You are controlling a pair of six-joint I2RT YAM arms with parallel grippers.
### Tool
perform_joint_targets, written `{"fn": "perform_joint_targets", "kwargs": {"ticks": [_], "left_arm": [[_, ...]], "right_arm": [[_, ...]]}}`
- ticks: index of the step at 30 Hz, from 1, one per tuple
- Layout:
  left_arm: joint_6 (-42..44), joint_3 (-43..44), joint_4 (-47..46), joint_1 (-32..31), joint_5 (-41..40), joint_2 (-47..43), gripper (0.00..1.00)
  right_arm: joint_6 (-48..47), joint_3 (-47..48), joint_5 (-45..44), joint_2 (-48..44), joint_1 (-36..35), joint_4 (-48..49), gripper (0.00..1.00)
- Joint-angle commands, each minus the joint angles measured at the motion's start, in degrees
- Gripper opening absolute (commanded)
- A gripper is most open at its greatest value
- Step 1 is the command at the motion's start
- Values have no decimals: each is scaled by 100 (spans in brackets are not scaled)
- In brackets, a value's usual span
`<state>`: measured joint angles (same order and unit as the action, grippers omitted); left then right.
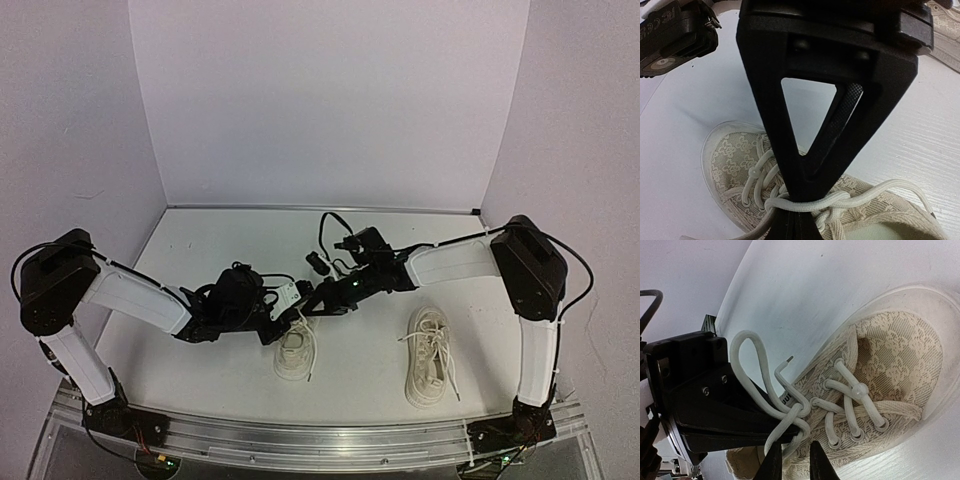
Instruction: Tie the shoes
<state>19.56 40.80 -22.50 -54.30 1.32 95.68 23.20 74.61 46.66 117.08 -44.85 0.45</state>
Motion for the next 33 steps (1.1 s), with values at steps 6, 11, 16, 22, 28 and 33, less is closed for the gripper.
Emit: {"fn": "perform_joint_targets", "kwargs": {"ticks": [6,11,16,22,28,33], "left_arm": [[53,156,16,21,-5,5,0],[46,174,-14,16,20,7,0],[56,190,-46,16,56,24,0],[78,207,-70,16,96,8,0],[124,202,-3,16,26,-40,0],[137,175,222,21,-71,-207,3]], "right_arm": [[-31,222,174,121,-102,171,20],[-4,254,164,204,-108,171,20],[5,312,220,241,-142,160,21],[0,291,228,222,-145,150,8],[-47,214,98,35,-144,136,0],[-63,93,-131,-159,-134,131,0]]}}
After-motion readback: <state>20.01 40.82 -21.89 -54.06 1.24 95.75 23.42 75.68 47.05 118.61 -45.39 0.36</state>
